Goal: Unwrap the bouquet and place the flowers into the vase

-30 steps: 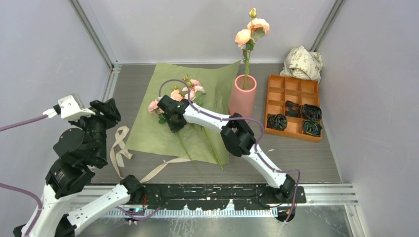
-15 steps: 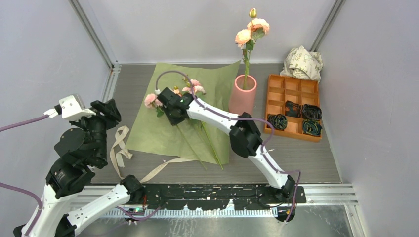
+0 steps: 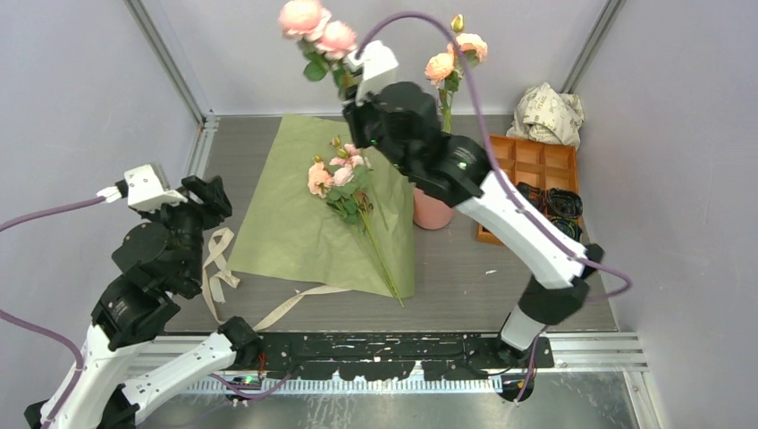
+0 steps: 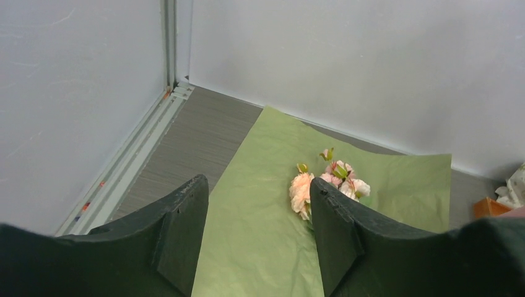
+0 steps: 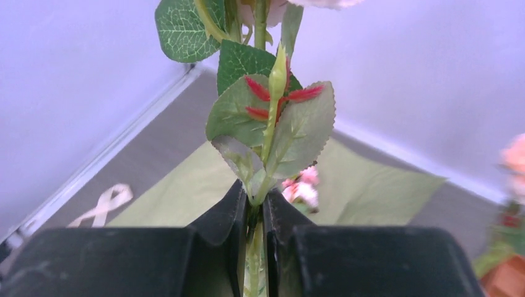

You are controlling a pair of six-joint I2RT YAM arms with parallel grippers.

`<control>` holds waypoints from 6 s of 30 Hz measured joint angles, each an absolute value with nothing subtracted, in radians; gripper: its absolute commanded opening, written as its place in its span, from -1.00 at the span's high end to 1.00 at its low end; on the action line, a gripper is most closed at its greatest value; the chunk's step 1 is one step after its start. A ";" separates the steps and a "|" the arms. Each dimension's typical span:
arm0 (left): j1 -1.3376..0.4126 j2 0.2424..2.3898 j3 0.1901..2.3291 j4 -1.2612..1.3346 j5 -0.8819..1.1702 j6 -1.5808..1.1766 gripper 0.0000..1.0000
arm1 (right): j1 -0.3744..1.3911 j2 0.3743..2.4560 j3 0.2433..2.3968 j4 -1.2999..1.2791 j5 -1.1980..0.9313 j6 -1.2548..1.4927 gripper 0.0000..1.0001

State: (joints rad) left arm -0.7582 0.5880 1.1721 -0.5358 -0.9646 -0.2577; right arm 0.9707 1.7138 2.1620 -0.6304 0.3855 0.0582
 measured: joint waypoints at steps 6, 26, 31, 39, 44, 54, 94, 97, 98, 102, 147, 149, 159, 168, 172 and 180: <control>-0.758 0.636 1.172 -0.533 -0.926 -0.259 -0.25 | 0.965 1.462 1.942 -0.395 0.493 -0.082 0.99; -0.758 0.787 1.172 -0.513 -0.766 -0.339 -0.25 | 0.634 1.312 1.686 0.170 0.705 -0.356 0.99; -0.758 0.814 1.172 -0.513 -0.749 -0.345 -0.25 | 0.578 1.362 1.686 0.155 0.665 -0.295 0.99; -0.758 0.816 1.172 -0.513 -0.748 -0.356 -0.25 | 0.556 1.415 1.686 0.127 0.602 -0.225 0.99; -0.758 0.825 1.172 -0.512 -0.748 -0.356 -0.26 | 0.554 1.417 1.685 0.074 0.515 -0.188 0.99; -0.758 0.841 1.172 -0.506 -0.746 -0.358 -0.26 | 0.554 1.416 1.665 -0.155 0.289 -0.158 0.99; -0.758 1.085 1.198 -0.427 -0.534 -0.447 -0.99 | 0.554 1.129 1.427 -0.202 0.434 -0.083 -0.99; -0.745 1.090 1.181 -0.396 -0.502 -0.495 -0.99 | 0.554 1.095 1.427 -0.196 0.429 -0.033 -0.99; -0.727 1.102 1.182 -0.391 -0.468 -0.521 -0.99 | 0.554 1.087 1.427 -0.195 0.421 -0.014 -0.99; -0.627 1.214 1.224 -0.404 -0.347 -0.632 -0.86 | 0.554 1.063 1.425 -0.197 0.396 0.082 -0.99; -0.498 1.801 1.187 -0.536 0.028 -1.128 0.18 | 0.554 1.225 1.427 -0.508 0.157 0.423 -0.99; -0.505 1.772 1.187 -0.538 0.026 -1.127 0.18 | 0.554 1.225 1.427 -0.508 0.153 0.424 -0.99; -0.518 1.718 1.187 -0.539 0.001 -1.132 0.18 | 0.554 1.225 1.427 -0.508 0.146 0.426 -0.99; -0.531 1.809 1.188 -0.533 0.001 -1.144 0.19 | 0.554 1.212 1.419 -0.505 0.147 0.426 -0.99; -0.535 1.833 1.193 -0.520 0.000 -1.143 0.20 | 0.554 1.210 1.418 -0.502 0.147 0.426 -0.99; -0.535 1.846 1.213 -0.505 -0.013 -1.135 0.84 | 0.554 1.210 1.415 -0.502 0.146 0.426 -0.99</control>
